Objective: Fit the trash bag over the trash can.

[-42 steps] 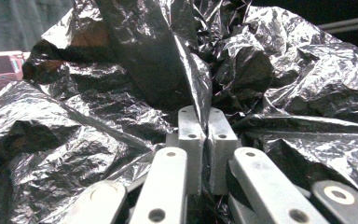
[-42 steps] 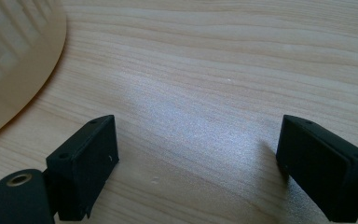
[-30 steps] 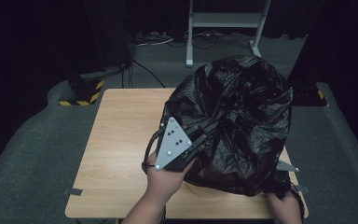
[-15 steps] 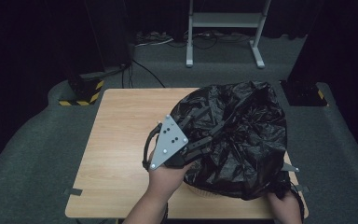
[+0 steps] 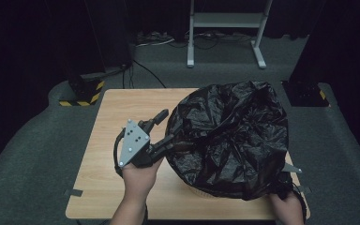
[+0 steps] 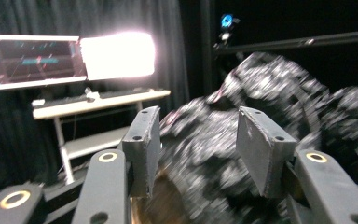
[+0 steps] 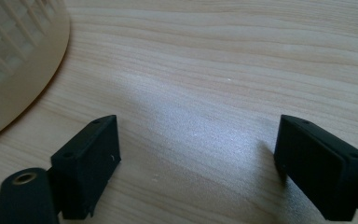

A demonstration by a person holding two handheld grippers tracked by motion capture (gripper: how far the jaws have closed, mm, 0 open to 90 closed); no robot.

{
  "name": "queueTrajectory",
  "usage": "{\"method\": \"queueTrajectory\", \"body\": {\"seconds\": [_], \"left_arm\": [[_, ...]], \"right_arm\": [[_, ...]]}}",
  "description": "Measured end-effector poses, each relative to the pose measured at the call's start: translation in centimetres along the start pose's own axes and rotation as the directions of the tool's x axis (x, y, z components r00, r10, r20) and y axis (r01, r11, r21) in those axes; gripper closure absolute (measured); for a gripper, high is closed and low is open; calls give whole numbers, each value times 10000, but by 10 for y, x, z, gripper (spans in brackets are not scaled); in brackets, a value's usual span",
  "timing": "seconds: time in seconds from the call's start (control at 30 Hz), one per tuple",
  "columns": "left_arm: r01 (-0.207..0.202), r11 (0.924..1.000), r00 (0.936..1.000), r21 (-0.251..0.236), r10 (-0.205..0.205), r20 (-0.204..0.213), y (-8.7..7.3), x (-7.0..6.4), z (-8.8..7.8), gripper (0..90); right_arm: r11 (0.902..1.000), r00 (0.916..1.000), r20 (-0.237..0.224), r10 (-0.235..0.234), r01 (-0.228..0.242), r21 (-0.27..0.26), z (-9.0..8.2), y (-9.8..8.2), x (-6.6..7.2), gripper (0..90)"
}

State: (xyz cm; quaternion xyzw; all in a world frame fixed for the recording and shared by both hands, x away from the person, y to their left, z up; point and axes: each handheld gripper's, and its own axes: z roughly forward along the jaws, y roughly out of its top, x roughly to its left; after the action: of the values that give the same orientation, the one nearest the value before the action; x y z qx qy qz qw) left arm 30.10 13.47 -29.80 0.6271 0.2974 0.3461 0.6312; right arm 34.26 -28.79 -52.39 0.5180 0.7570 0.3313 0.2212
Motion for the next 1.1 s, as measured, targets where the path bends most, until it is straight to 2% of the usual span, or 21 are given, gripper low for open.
{"method": "queueTrajectory", "body": {"seconds": [0.07,0.13,0.2,0.33,0.43,0.57,0.6,0.63,0.67,0.73,0.77,0.8,0.83,0.93,1.0,1.03,1.1], "left_arm": [[114,9999,9999,123,-113,-61,-5,5,2,498],[151,9994,9998,313,-147,-102,-8,10,5,502],[206,9985,9998,505,-202,-79,-12,12,9,511],[311,9975,9995,638,-310,-27,-17,13,12,538],[375,9975,9993,595,-373,-37,-19,12,12,563],[472,9969,9988,636,-464,-135,-20,11,12,595],[477,9968,9988,643,-470,-128,-20,11,12,607],[460,9968,9989,655,-454,-111,-20,11,12,620],[390,9967,9992,717,-383,-114,-20,11,12,634],[385,9966,9992,727,-380,-87,-20,12,13,657],[364,9963,9993,779,-359,-87,-20,12,14,671],[387,9961,9992,788,-381,-86,-20,13,15,677],[423,9958,9991,811,-419,-73,-19,14,16,680],[384,9955,9993,862,-383,-32,-18,15,18,700],[355,9953,9994,904,-355,-25,-18,15,20,729],[337,9951,9994,934,-337,-16,-18,15,21,752],[341,9939,9994,1051,-342,-3,-19,17,23,824]], "right_arm": [[10000,9999,-118,35,-35,12,-3,0,-2,150],[9996,9998,-25,178,-179,-197,-10,1,-2,159],[9977,9999,58,138,-134,-661,-24,6,-3,159],[9863,9997,187,141,-109,-1645,-57,16,-6,158],[9716,9985,531,162,-32,-2368,-84,26,-11,156],[9369,9960,809,367,-61,-3496,-123,43,-17,150],[9221,9950,898,426,-45,-3869,-136,50,-19,150],[9126,9949,908,449,-39,-4088,-143,54,-19,150],[8954,9949,885,485,-40,-4452,-154,61,-20,150],[8704,9948,874,516,-19,-4923,-169,73,-19,151],[8543,9953,853,453,56,-5198,-176,81,-18,152],[8287,9962,801,353,156,-5595,-186,92,-14,164],[8140,9972,714,243,217,-5805,-190,101,-11,165],[7854,9995,272,-136,275,-6184,-196,124,-2,174],[7702,9985,91,-548,481,-6360,-194,138,3,201],[7731,9981,72,-606,514,-6321,-191,143,5,218],[7971,9981,-115,-613,420,-6023,-180,154,6,299]]}}
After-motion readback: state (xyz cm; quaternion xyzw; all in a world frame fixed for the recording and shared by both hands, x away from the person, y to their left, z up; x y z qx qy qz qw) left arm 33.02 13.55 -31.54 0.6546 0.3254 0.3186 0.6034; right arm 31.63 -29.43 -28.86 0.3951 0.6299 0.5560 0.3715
